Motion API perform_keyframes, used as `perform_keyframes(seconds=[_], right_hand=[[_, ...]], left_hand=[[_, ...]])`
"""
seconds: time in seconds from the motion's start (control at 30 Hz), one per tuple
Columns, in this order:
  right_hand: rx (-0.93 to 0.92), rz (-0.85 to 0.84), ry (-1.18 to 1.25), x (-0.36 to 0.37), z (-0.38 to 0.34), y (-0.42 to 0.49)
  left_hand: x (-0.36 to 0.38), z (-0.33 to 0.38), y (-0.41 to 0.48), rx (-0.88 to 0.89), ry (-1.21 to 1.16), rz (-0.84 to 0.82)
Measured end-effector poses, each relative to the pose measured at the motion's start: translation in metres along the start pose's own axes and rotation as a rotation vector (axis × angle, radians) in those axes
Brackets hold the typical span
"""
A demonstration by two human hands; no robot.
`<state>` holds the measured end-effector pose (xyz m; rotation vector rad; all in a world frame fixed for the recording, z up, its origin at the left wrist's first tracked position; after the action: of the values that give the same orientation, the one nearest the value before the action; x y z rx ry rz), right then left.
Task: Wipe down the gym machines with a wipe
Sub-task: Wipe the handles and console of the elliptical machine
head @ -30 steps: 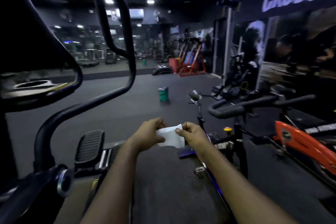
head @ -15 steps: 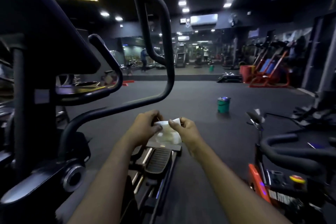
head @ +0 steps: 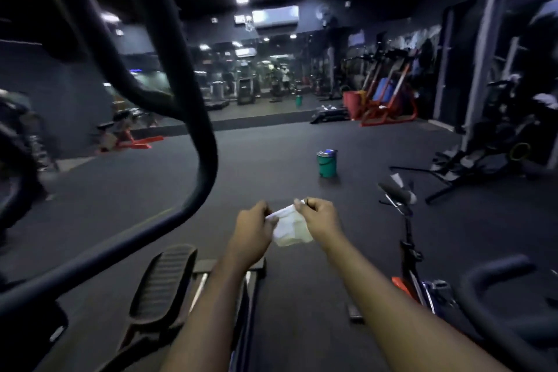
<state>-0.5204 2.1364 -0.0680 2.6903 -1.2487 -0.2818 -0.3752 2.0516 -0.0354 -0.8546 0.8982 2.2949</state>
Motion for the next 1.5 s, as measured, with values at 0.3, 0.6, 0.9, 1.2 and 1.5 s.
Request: perform_keyframes(seconds=[0.3,0.6,0.9,1.2,1.5], right_hand=[[0.012,0.190,-0.011,-0.007,0.069,0.171],[-0.150,-0.089,0.122,0.115,0.054,0.361],[-0.217,-0.585,0.253,0.304,0.021,0.421],[-0.231,-0.980,0.382,0.470,-0.008,0.378],[-0.184,-1.596,0.634,0.523,-0.064,0.283]], left_hand=[[0.083,-0.031,0.160,-0.001,-0.049,0.038],[0.048,-0.124,0.321,-0.198,0.039,0.335],[-0.056,-0.230,0.338,-0.367,0.135,0.805],[-0.144,-0.285,0.282,-0.609,0.407,1.049],[-0.182,-0.232,0.220,-0.914,0.761,1.296]])
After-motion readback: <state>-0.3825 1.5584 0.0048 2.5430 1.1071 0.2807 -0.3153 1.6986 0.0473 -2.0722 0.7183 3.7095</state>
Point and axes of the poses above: each hand's wrist, its own y-axis towards the middle knuckle, its own x-axis out of the palm, z = x × y, the point moved 6 cm from there along y, towards the middle knuckle
